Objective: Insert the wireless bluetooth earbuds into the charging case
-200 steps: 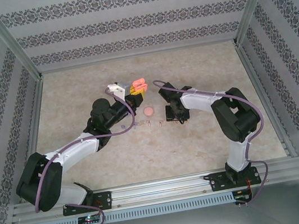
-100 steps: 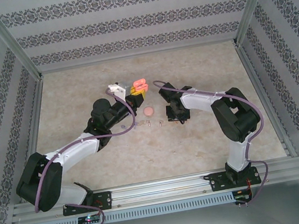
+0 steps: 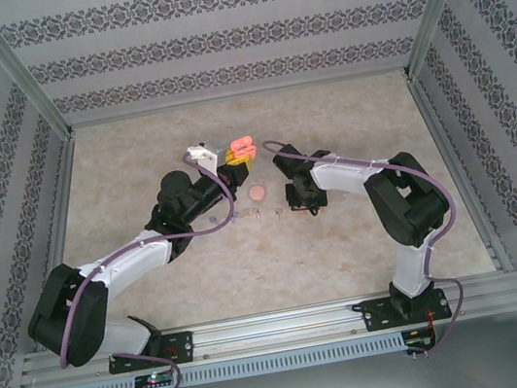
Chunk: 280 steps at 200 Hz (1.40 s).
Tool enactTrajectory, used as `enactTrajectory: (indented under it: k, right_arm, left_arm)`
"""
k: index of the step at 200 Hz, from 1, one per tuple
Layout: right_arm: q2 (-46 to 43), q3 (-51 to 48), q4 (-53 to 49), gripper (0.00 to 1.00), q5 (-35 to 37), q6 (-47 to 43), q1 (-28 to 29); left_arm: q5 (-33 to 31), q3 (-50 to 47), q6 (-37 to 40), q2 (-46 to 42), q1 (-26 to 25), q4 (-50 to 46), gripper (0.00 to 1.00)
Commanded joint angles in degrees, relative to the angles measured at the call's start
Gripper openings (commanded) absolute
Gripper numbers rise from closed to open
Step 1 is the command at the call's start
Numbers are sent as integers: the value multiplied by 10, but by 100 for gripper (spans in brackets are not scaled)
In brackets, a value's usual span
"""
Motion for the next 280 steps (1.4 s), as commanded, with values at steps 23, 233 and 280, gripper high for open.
enactTrajectory:
  k: [23,233,280]
  right_arm:
    - [-38,13,15,25,-19,0,5]
    - [-368,84,246,26,-126,30,-35]
    - [-394,49,352,27,-136,57,-23]
  left_arm:
    - [7,11,14,-4,-10,30,0]
    - [-45,12,160,-30,-27,114,0]
    - [-83,34,211,-13,-59,170,0]
